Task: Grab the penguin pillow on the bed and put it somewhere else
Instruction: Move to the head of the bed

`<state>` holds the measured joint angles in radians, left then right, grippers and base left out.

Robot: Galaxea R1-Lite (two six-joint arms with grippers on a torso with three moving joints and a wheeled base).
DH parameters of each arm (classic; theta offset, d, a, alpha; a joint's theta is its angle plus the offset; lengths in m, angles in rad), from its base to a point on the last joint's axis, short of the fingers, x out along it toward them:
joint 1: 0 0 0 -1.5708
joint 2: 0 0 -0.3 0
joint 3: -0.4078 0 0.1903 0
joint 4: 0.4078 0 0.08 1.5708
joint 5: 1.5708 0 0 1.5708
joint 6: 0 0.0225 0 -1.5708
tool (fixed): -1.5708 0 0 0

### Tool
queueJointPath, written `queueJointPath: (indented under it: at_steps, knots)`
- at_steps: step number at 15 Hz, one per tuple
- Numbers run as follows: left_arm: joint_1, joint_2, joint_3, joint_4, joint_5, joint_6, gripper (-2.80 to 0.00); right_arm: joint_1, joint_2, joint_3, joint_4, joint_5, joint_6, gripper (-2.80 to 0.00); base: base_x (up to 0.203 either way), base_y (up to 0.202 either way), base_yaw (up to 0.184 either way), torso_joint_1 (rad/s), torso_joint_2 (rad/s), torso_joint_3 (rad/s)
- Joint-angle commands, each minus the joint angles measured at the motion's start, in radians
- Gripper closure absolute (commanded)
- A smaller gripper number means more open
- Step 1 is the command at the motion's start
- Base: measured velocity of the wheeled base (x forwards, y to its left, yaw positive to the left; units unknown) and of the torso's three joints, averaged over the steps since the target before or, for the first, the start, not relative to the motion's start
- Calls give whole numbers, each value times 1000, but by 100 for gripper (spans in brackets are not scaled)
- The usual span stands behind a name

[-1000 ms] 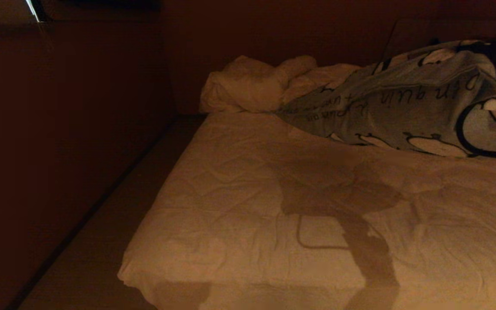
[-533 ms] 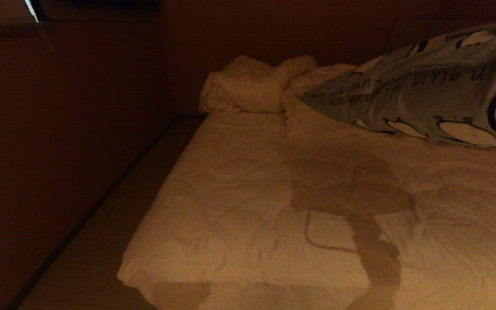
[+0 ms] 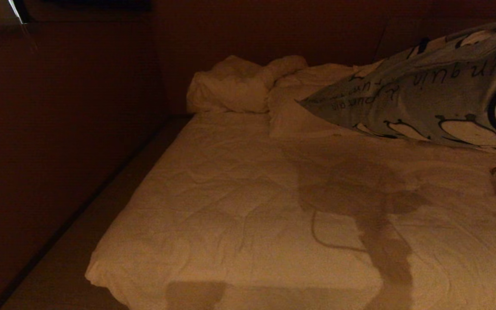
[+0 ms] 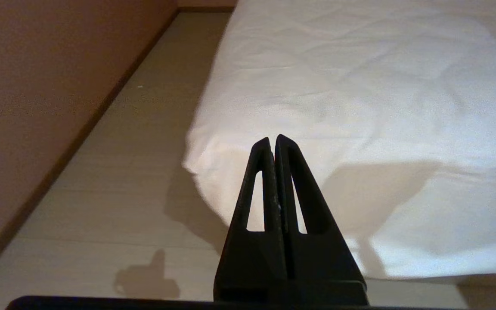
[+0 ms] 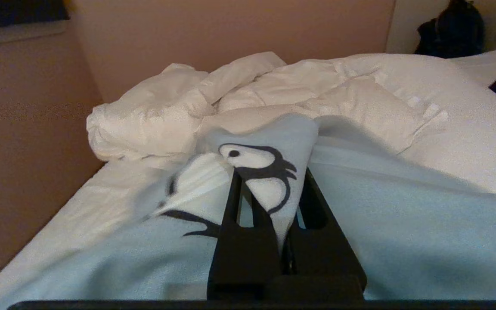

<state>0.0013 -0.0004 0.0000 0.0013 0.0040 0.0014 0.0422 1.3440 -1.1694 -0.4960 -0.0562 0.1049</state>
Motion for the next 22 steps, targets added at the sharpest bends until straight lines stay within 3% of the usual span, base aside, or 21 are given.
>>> queueJointPath:
  at_steps: [1,5,8,11,15,18,22]
  knots:
    - [-1,0,0,0,1,0,0,-13,4,-2,-4,1,1,0,0,-194,4,6,4,2]
    - [0,0,0,0,1,0,0,-64,10,-18,-4,2,3,0,0,-196,0,1,2,3]
    - [0,0,0,0,1,-1,0,-139,13,-25,-1,77,11,0,0,-193,-1,0,-1,3]
    - [0,0,0,0,1,-1,0,-215,49,-58,-1,93,23,0,0,-195,-1,1,1,1]
    - [0,0,0,0,1,-1,0,-347,161,-154,0,109,99,0,0,-195,1,-1,3,2]
    - [0,0,0,0,1,-1,0,-445,255,-225,1,202,178,0,0,-192,1,4,4,0]
    - [0,0,0,0,1,-1,0,-536,351,-312,6,219,214,0,0,-194,0,3,2,2]
